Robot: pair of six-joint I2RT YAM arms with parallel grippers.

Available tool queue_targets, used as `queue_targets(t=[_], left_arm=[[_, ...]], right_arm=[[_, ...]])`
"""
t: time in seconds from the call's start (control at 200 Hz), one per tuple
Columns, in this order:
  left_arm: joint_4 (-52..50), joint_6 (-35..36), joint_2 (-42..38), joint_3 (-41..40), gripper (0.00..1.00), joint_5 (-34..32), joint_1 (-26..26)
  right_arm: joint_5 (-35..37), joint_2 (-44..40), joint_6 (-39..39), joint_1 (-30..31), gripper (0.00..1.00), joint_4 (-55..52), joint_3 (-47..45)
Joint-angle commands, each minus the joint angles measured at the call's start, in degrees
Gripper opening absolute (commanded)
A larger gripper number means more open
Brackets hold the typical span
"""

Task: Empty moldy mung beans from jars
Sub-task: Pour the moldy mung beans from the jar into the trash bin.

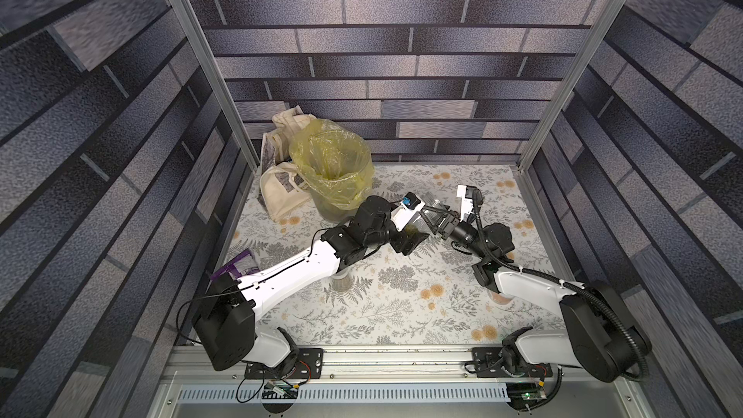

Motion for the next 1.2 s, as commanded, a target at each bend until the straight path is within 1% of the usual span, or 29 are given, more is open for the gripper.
queue_targets(t=[0.0, 0.035, 0.065, 0.14, 0.22, 0.235, 0.25, 0.356, 0.481, 0.586, 0.661, 0.721, 0.837, 1.002, 1.197], left_arm=[[5.8, 1.7, -0.8, 3.3, 0.55, 1.1, -0.9], [6.1, 1.6, -0.9, 3.0, 0.59, 0.6, -0.9], [6.6, 1.5, -1.1, 2.6, 0.67, 0.1, -0.9], [8.2, 1.4, -1.6, 1.5, 0.78, -0.4, -0.9], [9.7, 1.3, -2.1, 0.5, 0.94, -0.8, -0.9], [9.9, 1.2, -2.2, 0.3, 0.98, -0.8, -0.9], [10.1, 1.3, -2.3, 0.2, 1.0, -0.9, -1.0], [12.1, 1.3, -3.1, -1.3, 1.0, -2.0, -1.1], [16.1, 1.0, -5.2, -4.7, 1.0, -4.8, -1.2], [25.1, -0.8, -7.9, -10.4, 1.0, -6.5, -0.7], [32.9, -3.8, -9.1, -14.6, 1.0, -6.9, 0.2], [36.7, -6.1, -9.3, -16.2, 1.0, -6.4, 0.9], [41.2, -7.3, -9.0, -17.3, 1.0, -6.2, 0.8], [48.5, -9.4, -7.2, -18.4, 1.0, -6.1, 0.8], [53.7, -10.5, -3.3, -16.7, 1.0, -3.5, 0.8]], right_arm=[[2.6, 1.4, 4.7, 0.4, 0.45, 4.7, 1.1], [2.9, 1.8, 6.1, 0.4, 0.41, 6.7, 1.0], [2.9, 2.0, 7.2, 0.4, 0.4, 7.8, 1.0], [2.8, 1.2, 8.4, 0.4, 0.36, 7.8, 1.7], [3.1, -0.6, 8.3, 0.4, 0.35, 7.2, 1.8], [3.1, -1.0, 8.2, 0.3, 0.32, 6.7, 1.8], [3.1, -1.4, 8.1, 0.4, 0.31, 6.1, 2.0], [3.0, -4.2, 6.8, 0.4, 0.31, 0.7, 2.9], [3.3, -7.0, 5.7, 0.4, 0.32, -2.4, 3.2], [3.8, -8.7, 6.3, 0.4, 0.34, -3.3, 3.9], [4.1, -9.4, 7.5, 0.3, 0.35, -3.0, 4.7], [3.8, -9.7, 8.5, 0.3, 0.35, -3.0, 5.6], [3.9, -10.0, 10.3, 0.3, 0.35, -2.4, 6.5], [4.3, -10.8, 11.0, 0.3, 0.37, -2.4, 6.7], [4.4, -10.2, 13.0, 0.3, 0.37, -0.4, 6.1]])
